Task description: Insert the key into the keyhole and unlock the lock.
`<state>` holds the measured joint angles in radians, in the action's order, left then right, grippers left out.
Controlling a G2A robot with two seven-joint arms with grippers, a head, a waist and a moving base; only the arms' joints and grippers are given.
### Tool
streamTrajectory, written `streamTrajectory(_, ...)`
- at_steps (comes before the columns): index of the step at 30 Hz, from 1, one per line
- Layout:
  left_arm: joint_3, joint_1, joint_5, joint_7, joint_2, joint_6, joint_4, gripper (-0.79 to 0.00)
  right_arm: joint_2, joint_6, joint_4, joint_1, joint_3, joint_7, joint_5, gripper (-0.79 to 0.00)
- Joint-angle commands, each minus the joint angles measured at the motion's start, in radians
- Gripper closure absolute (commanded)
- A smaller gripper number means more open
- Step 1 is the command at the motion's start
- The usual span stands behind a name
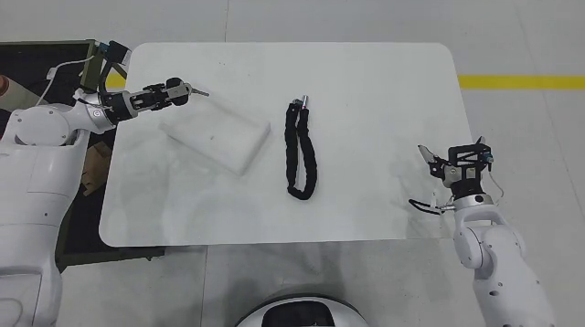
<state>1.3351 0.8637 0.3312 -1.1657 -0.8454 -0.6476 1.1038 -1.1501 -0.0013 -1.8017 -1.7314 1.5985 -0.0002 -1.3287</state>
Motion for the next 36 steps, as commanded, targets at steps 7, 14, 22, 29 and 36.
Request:
streamTrajectory(7, 0.0, 0.0, 0.0, 0.0, 0.0, 0.0, 0.0, 0.0, -0.025, -0.066, -0.232, 0.102, -0.214, 0.277, 0.187, -0.785)
streamTrajectory(14, 0.0, 0.0, 0.0, 0.0, 0.0, 0.0, 0.0, 0.0, -0.086, 0.106, -0.16, 0.433, -0.519, 0.68, 0.132, -0.785)
streamTrajectory(22, 0.0, 0.0, 0.0, 0.0, 0.0, 0.0, 0.0, 0.0, -0.182, 0.208, 0.083, 0.736, -0.631, 0.903, 0.43, -0.785)
streamTrajectory(29, 0.0, 0.0, 0.0, 0.0, 0.0, 0.0, 0.0, 0.0, -0.182, 0.208, 0.083, 0.736, -0.631, 0.903, 0.43, -0.785)
streamTrajectory(36, 0.0, 0.0, 0.0, 0.0, 0.0, 0.0, 0.0, 0.0, -0.182, 0.208, 0.083, 0.736, -0.631, 0.903, 0.43, -0.785)
